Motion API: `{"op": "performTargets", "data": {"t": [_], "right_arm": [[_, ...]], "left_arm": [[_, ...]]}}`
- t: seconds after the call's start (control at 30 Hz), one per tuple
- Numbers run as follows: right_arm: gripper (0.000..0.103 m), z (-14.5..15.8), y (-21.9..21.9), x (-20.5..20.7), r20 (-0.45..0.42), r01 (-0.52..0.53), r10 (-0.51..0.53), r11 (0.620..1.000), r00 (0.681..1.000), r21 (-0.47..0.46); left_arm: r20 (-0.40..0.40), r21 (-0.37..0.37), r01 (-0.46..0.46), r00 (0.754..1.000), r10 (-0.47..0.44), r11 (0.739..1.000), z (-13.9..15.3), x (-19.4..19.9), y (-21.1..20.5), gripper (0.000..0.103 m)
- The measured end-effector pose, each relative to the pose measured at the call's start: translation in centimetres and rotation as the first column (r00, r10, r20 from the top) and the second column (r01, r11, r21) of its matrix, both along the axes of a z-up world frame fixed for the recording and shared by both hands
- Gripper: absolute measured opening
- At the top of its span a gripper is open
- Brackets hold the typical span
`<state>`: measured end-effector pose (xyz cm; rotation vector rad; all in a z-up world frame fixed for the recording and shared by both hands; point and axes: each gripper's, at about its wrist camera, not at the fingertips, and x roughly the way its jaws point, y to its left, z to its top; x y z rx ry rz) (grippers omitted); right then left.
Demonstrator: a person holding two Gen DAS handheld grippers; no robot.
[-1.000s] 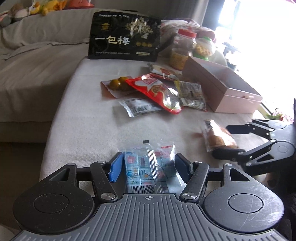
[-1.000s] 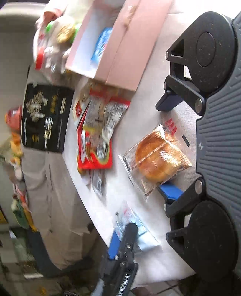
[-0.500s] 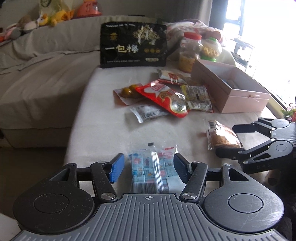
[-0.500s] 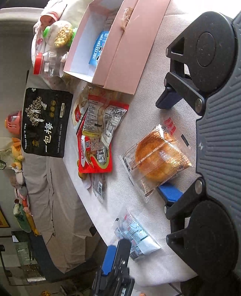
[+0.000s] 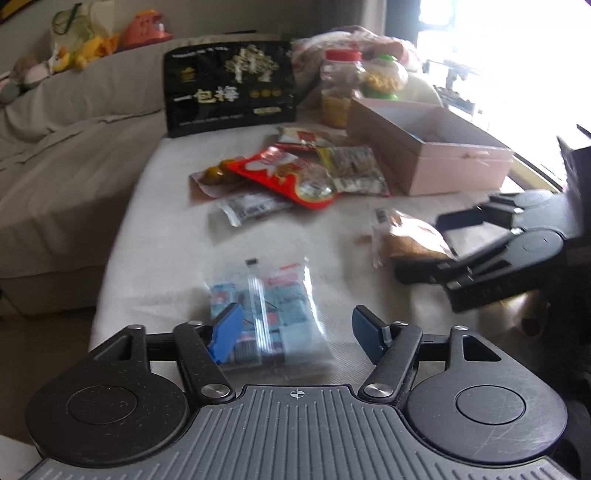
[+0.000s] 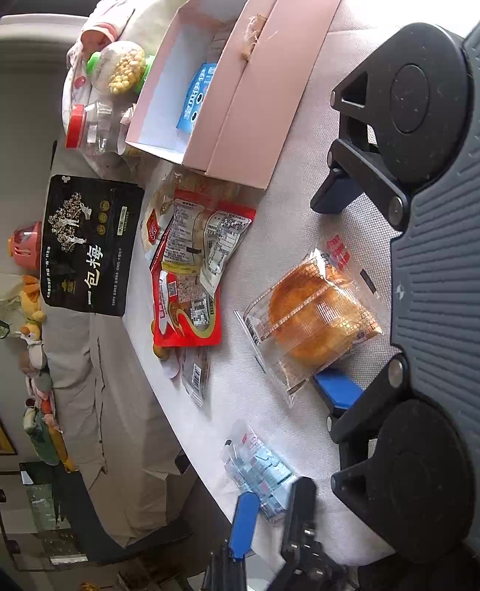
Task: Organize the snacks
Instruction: 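Close the right tool on the round bun packet while the left tool holds the candy packet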
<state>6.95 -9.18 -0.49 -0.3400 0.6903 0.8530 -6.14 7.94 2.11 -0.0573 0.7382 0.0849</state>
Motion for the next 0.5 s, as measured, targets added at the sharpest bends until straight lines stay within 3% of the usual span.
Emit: {"op": "performTargets", "data": {"t": [0.1,0.27,0.4,0.5], "right_arm": [[0.098,0.0,0.0,0.2,-0.017,-0.015,0.015,1.000,1.000,-0.003],[0.103,0.0,0.4,0.4,-0.040,-0.037,0.036,0.999,0.999,-0.024],[0.103,0.2,0.7,0.6,-0.058,-0.046,0.043,0.998,0.997,-0.050],[0.103,0.0,0.4,0.3,-0.035,-0.053,0.052,0.998,0.998,-0.035]], "left_arm": [[-0.002,0.090,-0.036,0.999,0.036,0.995,-0.4,0.4,-0.1,0.071],[0.001,0.131,-0.047,0.999,0.047,0.990,-0.6,0.2,0.5,0.071],[0.017,0.089,-0.081,0.997,0.080,0.993,-1.0,0.1,1.8,0.073],[0.002,-0.028,-0.106,0.994,0.106,0.994,-1.4,0.3,3.3,0.075]]}}
